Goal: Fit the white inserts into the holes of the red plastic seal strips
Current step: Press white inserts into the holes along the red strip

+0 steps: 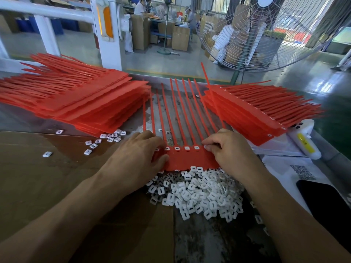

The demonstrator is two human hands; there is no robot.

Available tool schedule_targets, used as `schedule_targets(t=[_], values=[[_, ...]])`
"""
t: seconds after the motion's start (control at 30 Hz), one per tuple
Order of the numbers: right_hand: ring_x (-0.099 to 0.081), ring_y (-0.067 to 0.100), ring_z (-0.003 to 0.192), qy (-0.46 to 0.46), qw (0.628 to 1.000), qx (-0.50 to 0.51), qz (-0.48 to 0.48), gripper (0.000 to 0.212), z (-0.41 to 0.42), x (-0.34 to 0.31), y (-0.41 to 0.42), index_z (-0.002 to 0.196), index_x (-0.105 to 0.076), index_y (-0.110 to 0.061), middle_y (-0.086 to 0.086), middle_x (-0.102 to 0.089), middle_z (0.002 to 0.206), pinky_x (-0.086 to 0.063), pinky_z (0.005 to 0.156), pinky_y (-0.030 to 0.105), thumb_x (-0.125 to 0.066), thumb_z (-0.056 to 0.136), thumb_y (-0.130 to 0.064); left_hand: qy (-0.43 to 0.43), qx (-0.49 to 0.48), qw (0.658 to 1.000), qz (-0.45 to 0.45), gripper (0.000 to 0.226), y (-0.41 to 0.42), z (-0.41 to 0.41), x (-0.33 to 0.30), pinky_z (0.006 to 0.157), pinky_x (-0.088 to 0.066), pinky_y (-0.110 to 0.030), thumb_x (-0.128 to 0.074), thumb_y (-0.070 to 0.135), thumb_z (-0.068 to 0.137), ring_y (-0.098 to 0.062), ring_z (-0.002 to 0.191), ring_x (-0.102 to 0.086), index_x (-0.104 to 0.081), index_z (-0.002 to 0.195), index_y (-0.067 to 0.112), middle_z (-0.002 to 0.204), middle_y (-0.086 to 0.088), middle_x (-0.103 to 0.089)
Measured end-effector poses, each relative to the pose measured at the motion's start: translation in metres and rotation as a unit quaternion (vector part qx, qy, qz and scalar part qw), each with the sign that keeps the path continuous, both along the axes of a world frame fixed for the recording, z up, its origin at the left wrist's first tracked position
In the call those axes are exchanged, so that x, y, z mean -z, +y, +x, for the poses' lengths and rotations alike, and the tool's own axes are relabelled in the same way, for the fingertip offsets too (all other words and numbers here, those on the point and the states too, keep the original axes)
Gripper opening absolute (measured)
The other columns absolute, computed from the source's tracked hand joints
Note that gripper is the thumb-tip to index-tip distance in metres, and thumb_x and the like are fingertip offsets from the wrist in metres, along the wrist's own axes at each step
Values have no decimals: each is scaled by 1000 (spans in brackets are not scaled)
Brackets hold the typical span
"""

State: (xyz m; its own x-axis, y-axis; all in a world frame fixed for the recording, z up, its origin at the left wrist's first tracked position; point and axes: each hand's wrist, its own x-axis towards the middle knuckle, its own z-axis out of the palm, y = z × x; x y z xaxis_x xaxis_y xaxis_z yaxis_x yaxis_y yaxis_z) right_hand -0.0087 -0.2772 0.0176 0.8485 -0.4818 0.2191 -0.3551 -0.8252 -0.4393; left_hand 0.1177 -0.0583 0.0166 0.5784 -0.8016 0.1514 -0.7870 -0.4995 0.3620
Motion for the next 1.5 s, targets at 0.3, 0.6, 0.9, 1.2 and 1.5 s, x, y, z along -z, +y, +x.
schedule_targets(t=[0.3, 0.6, 0.9, 1.2, 1.5], values=[[-63, 15, 106, -15, 1000, 12, -20, 21, -8, -5, 7, 118, -76, -20, -2, -69, 116, -51, 97, 38, -67, 99, -23, 0, -1, 1000, 4, 43, -1, 0, -1, 111, -39, -36, -50, 56, 96, -7, 128, -41, -53, 134, 38, 136, 15, -48], [-64, 17, 97, 4, 999, 5, -42, 22, -10, -7, 9, 115, -79, -16, 0, -64, 109, -54, 90, 38, -61, 101, -15, -1, 1, 1000, -1, 42, 0, -1, -2, 111, -39, -37, -50, 55, 96, -8, 127, -42, -55, 134, 38, 134, 15, -48], [-60, 13, 101, 51, 994, -8, -97, 27, -12, -8, 15, 120, -75, -19, -4, -59, 118, -46, 82, 25, -56, 101, -22, -2, 1, 1000, -2, 41, 0, -2, -3, 111, -39, -38, -51, 55, 97, -8, 127, -42, -54, 134, 38, 134, 15, -48], [-52, 17, 108, 126, 980, -16, -154, 30, -15, -11, 20, 117, -74, -18, -4, -50, 115, -43, 81, 29, -49, 101, -25, 0, 0, 1000, 3, 42, -1, -1, -2, 111, -40, -38, -51, 55, 96, -7, 127, -41, -52, 135, 39, 136, 16, -47], [-49, 21, 114, 186, 968, 9, -168, 26, -13, -24, 39, 117, -68, -14, 0, -44, 113, -48, 83, 37, -48, 99, -11, -3, 4, 1000, -1, 43, 0, 0, 1, 108, -41, -35, -49, 57, 94, -6, 126, -42, -55, 132, 39, 133, 17, -48]])
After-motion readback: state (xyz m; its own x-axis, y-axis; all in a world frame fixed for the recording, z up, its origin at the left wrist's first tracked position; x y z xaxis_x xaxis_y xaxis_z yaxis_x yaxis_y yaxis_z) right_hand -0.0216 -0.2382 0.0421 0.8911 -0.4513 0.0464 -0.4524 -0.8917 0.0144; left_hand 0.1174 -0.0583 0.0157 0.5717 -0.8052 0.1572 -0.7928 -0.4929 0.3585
